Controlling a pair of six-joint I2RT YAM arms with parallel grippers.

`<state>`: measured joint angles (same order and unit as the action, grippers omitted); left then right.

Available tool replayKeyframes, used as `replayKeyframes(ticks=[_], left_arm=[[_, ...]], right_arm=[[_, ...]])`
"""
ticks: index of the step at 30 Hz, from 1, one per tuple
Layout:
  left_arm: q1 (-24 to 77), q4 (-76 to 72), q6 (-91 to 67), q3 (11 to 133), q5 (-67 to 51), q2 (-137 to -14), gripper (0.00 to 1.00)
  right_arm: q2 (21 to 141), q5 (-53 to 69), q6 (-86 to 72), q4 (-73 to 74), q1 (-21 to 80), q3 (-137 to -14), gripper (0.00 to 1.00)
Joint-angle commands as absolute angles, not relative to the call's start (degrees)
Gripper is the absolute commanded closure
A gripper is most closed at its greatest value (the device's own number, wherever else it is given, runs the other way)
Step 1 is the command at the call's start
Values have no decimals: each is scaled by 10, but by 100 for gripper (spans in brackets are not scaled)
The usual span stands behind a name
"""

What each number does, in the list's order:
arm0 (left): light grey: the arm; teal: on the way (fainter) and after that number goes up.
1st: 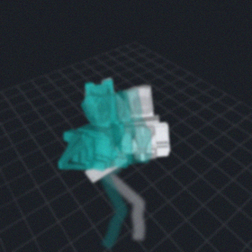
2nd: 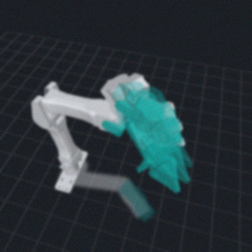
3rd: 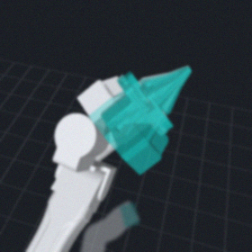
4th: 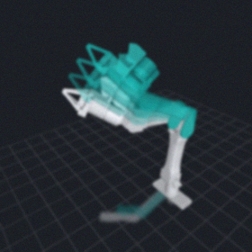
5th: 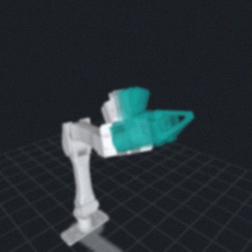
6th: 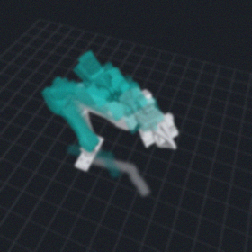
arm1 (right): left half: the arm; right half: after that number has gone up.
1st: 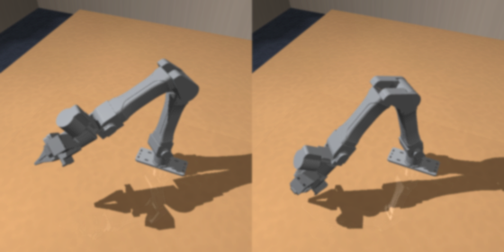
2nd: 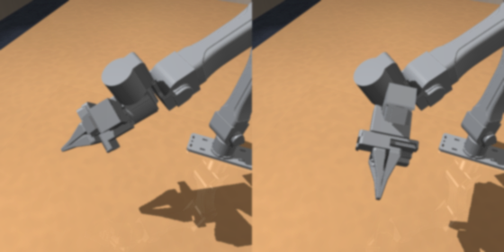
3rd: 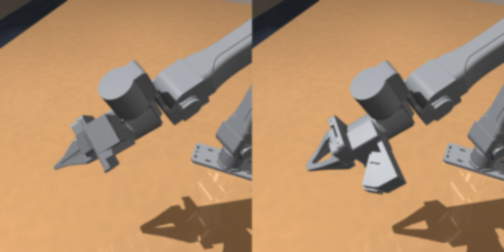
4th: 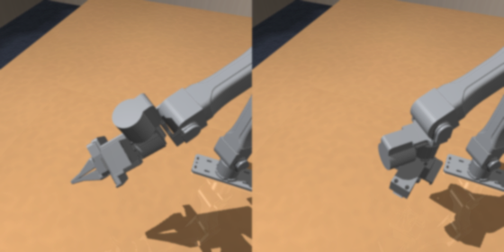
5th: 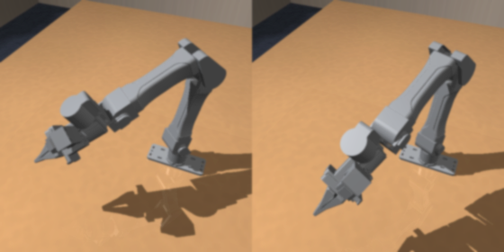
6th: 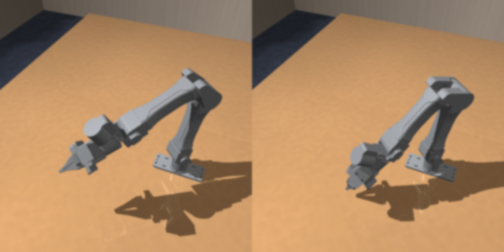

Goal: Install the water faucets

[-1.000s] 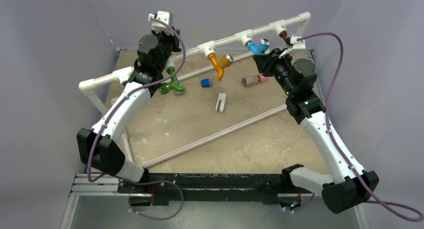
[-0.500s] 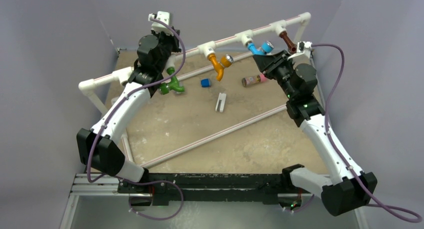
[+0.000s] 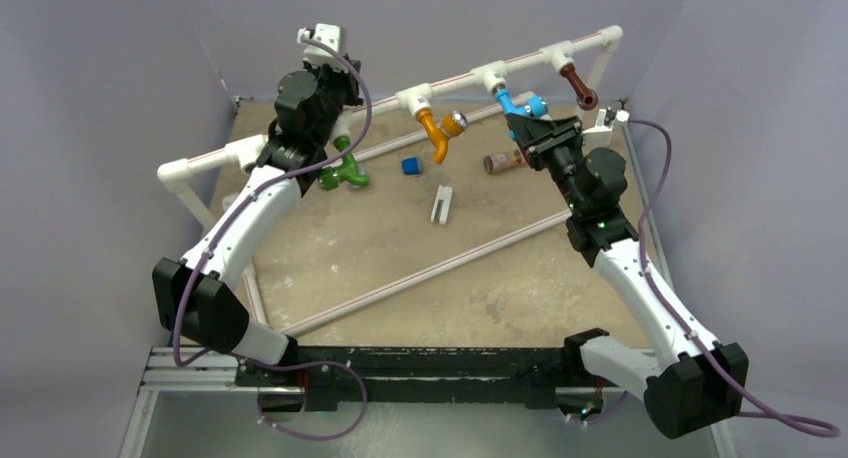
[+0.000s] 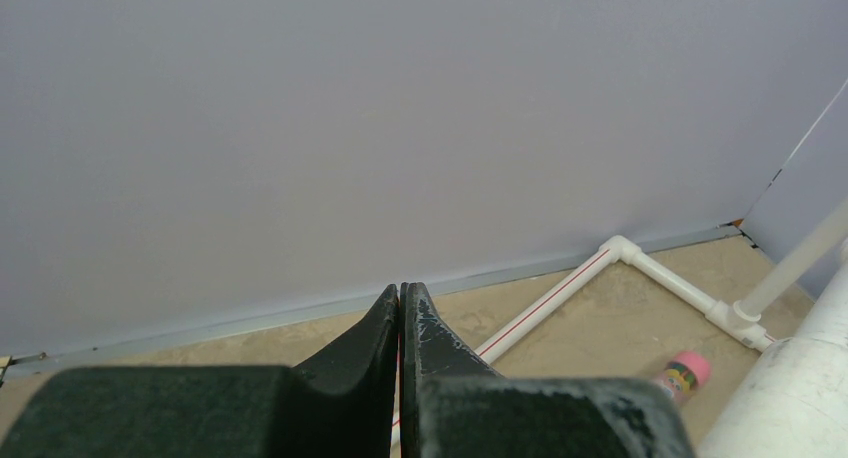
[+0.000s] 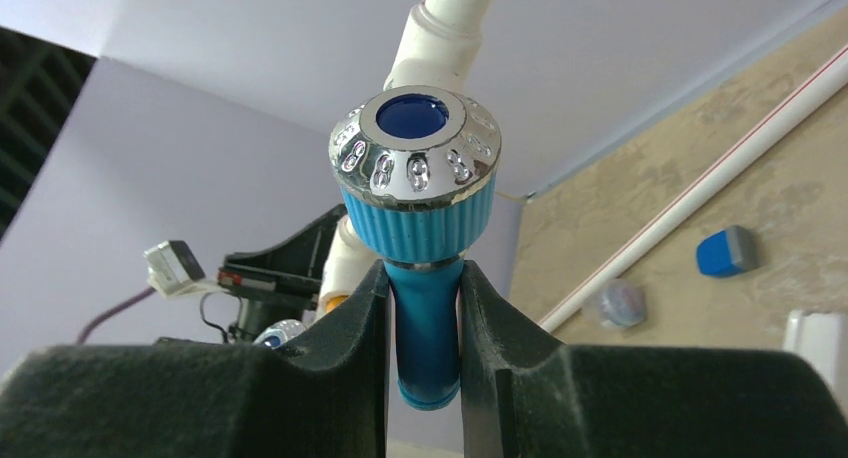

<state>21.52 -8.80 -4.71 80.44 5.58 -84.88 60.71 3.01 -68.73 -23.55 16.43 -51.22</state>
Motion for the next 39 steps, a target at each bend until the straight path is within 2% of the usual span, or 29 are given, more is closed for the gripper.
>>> replayKeyframes(ticks=[1, 30, 39], left_arm=[[231, 82, -29, 745, 38, -897, 100], [235, 82, -25, 744, 40, -902, 100], [235, 83, -24, 745, 40, -902, 100]], right_arm=[[603, 20, -777, -269, 163, -509, 100], [605, 61, -1047, -279, 163, -496, 100], [602, 60, -1086, -276, 163, -489, 100]])
